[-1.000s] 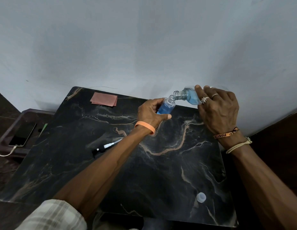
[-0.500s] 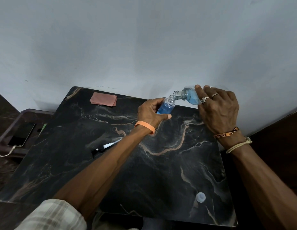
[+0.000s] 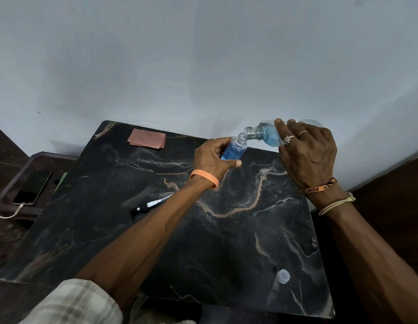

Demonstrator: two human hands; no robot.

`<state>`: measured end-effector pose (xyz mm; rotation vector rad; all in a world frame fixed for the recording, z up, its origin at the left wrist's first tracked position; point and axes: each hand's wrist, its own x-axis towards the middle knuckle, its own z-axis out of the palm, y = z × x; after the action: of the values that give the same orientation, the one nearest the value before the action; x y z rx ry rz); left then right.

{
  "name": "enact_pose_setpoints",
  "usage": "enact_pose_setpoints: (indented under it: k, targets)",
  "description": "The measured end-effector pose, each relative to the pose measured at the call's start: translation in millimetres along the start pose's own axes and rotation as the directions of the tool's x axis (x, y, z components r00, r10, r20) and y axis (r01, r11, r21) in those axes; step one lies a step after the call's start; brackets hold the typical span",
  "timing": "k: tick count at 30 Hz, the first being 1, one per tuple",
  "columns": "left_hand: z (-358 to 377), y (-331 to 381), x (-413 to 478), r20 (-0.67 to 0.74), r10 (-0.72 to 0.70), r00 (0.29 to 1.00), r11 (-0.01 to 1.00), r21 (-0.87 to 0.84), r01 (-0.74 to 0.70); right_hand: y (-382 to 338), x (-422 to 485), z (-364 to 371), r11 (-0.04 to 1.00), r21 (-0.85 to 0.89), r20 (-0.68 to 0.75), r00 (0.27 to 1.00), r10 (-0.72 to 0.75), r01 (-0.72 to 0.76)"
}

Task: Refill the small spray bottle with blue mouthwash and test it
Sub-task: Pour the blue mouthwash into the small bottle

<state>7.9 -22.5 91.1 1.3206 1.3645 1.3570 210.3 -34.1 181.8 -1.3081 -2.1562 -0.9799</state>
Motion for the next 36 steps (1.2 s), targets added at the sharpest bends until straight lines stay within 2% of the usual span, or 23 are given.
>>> enact_pose_setpoints:
  k: [36]
  targets:
    - [2.4,-0.3,-0.9,0.008,0.003,1.000,1.000,0.029,-0.003,2.5,-1.2,3.6,1.000,0.008,0.014,1.000,-0.003,0.003]
